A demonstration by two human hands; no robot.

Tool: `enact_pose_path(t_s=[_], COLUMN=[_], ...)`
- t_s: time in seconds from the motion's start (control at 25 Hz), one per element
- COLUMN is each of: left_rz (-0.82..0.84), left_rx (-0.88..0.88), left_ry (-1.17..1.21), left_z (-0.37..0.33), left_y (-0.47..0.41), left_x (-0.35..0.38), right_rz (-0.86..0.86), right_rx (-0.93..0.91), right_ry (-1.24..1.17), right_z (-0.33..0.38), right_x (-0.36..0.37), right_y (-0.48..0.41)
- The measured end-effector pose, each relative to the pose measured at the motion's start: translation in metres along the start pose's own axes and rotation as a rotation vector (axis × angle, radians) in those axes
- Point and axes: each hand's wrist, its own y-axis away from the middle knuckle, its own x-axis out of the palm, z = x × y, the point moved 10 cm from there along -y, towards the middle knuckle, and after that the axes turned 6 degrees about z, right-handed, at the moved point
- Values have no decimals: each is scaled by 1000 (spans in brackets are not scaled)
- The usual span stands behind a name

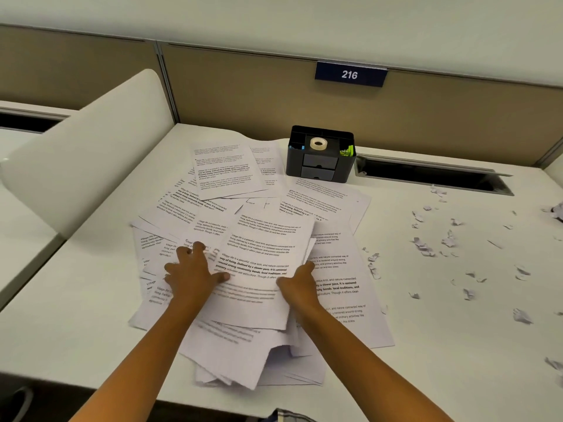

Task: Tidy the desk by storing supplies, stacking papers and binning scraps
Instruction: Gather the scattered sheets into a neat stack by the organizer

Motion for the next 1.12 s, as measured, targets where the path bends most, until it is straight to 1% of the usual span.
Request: enact_pose_path(t_s=[0.16,0.28,0.4,0.52,0.68,0.88,0.96,1.04,1.12], left_rz=[47,134,171,143,43,-125,-135,-113,-95], left_rx=[2,7,108,198,363,539,572,626,674], left_ry=[91,161,408,651,843,1041,1144,1245,1243], left_z=[-4,-11,-32,-52,-85,-126,-138,-148,-155], left_y=[5,7,13,22,34,48,51,57,60], left_x=[4,11,12,8,-13,-75,-93,-104,-106], right_rz=[31,32,45,-31,-139,-283,-328,-356,-362], right_rx=[-64,-157,-244,-359,-497,-794,-878,-923,-913], right_ry=[136,217,254,262,155,-14,-94,-145,-194], right_z=[6,17,34,61,100,144,149,145,135], right_x=[3,0,-9,-34,-77,-120,-134,-144,-150], right_y=[0,-2,1,10,26,62,73,80,81])
